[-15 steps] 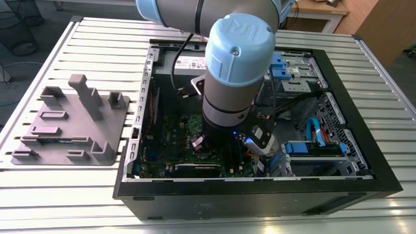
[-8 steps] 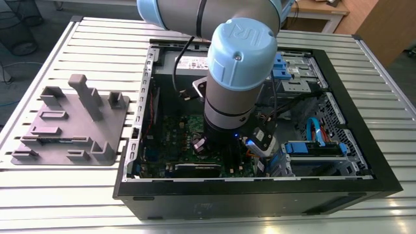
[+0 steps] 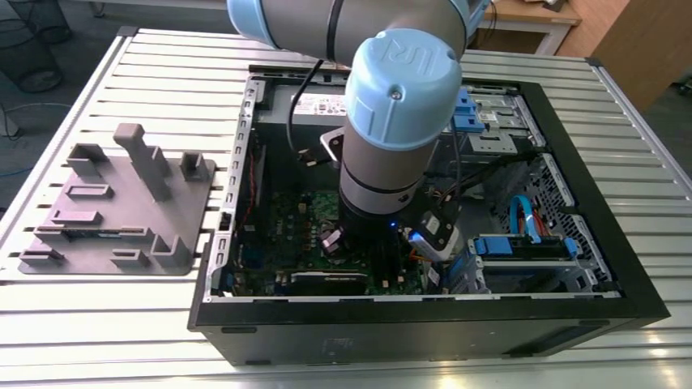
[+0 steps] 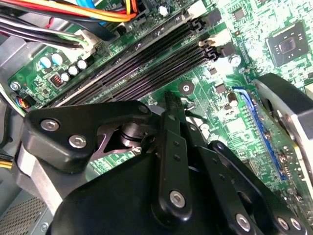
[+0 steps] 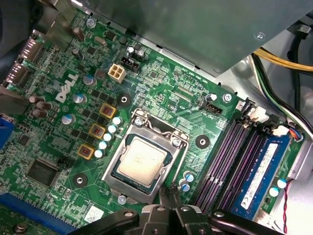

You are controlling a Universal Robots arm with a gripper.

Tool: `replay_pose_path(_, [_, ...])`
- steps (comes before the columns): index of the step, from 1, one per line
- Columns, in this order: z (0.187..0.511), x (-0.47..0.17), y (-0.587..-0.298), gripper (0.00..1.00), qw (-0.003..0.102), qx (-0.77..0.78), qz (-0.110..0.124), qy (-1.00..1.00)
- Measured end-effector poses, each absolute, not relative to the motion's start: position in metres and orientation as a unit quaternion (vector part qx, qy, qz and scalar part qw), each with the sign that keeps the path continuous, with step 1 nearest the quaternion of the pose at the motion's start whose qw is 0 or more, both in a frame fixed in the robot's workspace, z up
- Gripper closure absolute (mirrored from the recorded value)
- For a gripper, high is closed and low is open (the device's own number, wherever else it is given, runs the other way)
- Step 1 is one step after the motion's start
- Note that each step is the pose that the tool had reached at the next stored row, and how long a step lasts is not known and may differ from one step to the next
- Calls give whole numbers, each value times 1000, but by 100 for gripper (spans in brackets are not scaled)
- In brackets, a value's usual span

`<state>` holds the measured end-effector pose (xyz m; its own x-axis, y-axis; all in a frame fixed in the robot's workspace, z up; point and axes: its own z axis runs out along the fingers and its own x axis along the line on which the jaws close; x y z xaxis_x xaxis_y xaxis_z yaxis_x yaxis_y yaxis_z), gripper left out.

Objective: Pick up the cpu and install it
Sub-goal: 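Install the first cpu locking lever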

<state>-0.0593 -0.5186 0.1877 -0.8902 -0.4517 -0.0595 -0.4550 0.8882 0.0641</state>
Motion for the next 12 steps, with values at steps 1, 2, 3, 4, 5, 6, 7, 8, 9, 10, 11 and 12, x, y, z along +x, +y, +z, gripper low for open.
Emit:
replay_pose_path(1, [189, -59, -519, 89, 21, -233, 38, 971])
replay_pose_path(2, [190, -59, -519, 89, 21, -233, 38, 971])
replay_pose_path(3, [192, -59, -519, 89, 21, -233, 38, 971])
replay_pose_path(4, [193, -59, -519, 89, 21, -233, 38, 971])
replay_pose_path(5, [195, -59, -519, 89, 21, -233, 38, 972])
replay_pose_path(6, [197, -59, -519, 89, 21, -233, 38, 972])
replay_pose_path(7, [199, -59, -519, 89, 21, -233, 38, 972])
replay_pose_path(8, [201, -59, -519, 89, 21, -233, 38, 972])
replay_pose_path(9, [203, -59, -519, 89, 21, -233, 38, 972])
replay_pose_path(10, [205, -59, -519, 89, 21, -233, 38, 972])
replay_pose_path(11, [207, -59, -519, 89, 21, -233, 38, 972])
replay_pose_path(12, [208, -59, -519, 89, 21, -233, 38, 972])
